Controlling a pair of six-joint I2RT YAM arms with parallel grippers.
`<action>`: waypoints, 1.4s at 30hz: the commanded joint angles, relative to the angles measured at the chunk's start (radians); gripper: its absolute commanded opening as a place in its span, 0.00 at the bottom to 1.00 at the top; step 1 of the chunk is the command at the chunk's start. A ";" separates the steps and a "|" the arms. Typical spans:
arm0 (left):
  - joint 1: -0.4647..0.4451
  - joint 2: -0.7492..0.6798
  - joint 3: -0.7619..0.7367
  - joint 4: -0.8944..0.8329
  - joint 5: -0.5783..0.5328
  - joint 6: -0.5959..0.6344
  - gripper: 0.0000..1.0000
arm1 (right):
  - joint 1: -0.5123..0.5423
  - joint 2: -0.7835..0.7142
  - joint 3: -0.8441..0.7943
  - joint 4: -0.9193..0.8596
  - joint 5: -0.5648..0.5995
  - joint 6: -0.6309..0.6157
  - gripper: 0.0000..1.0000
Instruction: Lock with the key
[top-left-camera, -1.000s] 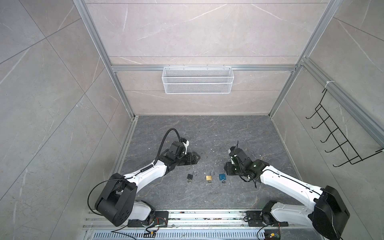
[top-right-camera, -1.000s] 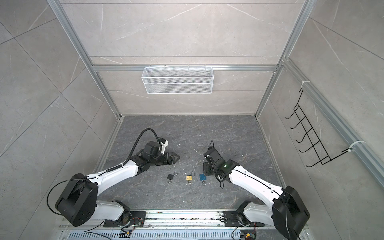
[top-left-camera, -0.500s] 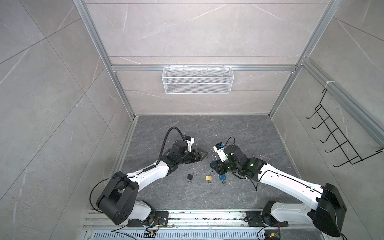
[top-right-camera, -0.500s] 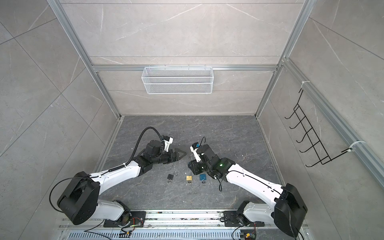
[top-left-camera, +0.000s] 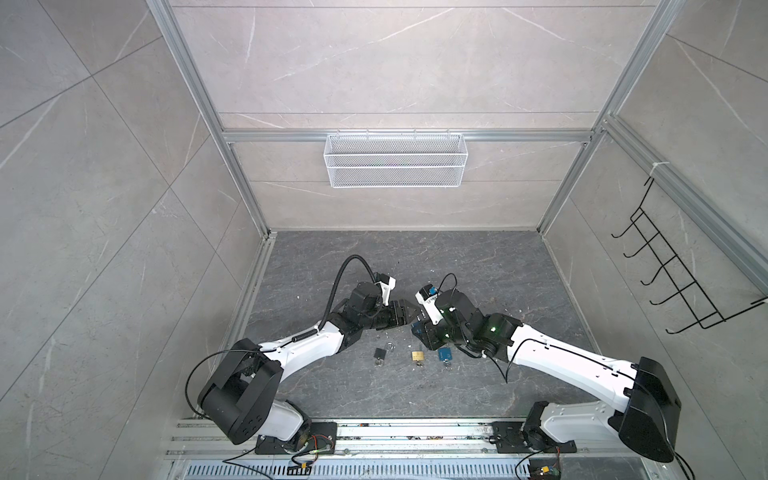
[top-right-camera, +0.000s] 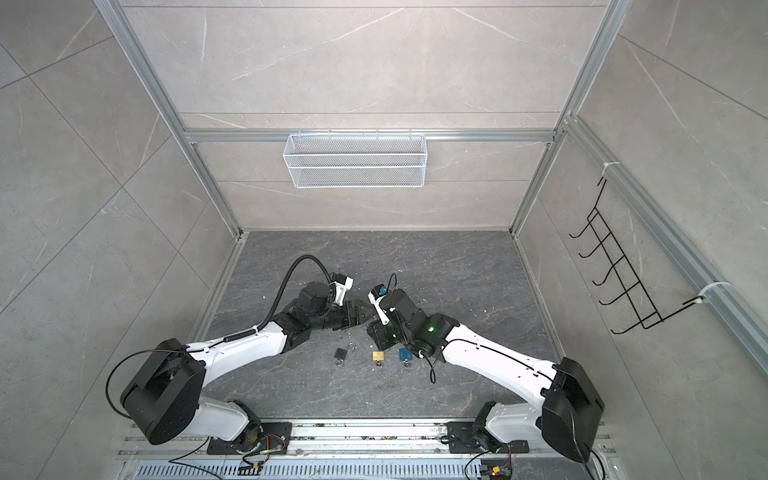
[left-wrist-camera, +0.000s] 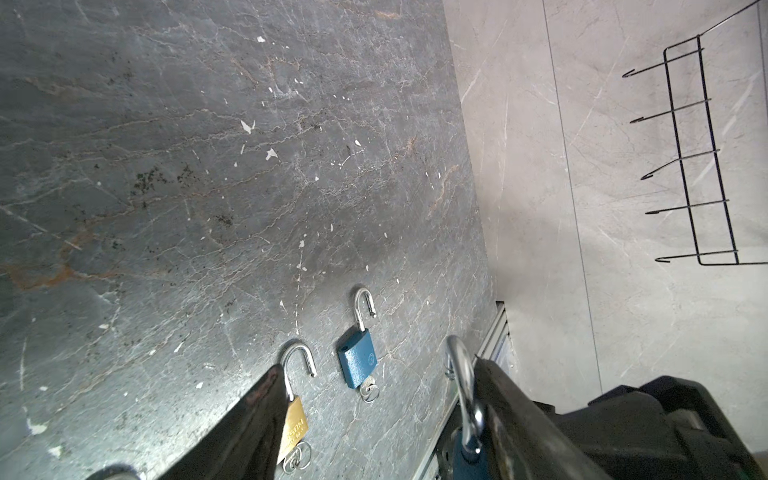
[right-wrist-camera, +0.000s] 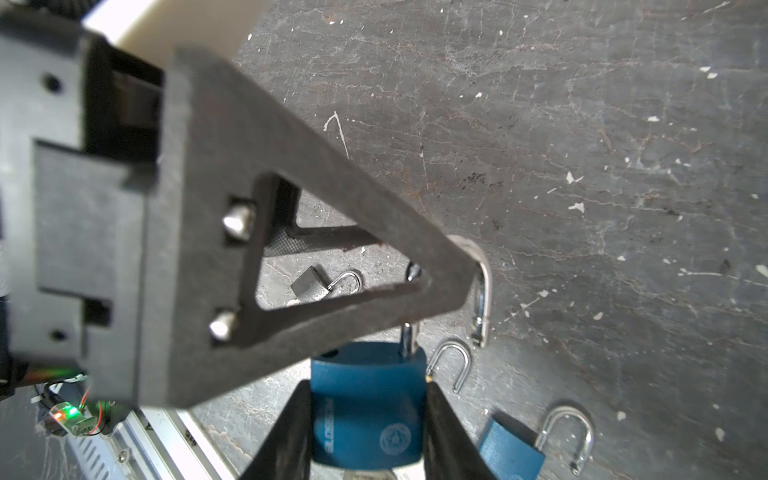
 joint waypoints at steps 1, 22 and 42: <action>-0.012 0.016 0.048 0.037 0.037 0.004 0.65 | 0.014 0.016 0.051 -0.004 0.044 -0.023 0.13; -0.029 0.064 0.036 0.050 0.023 -0.009 0.00 | 0.022 0.024 0.036 0.080 0.075 0.015 0.15; 0.074 -0.236 0.035 0.324 -0.316 -0.334 0.00 | -0.211 -0.121 -0.086 0.578 -0.134 0.104 0.70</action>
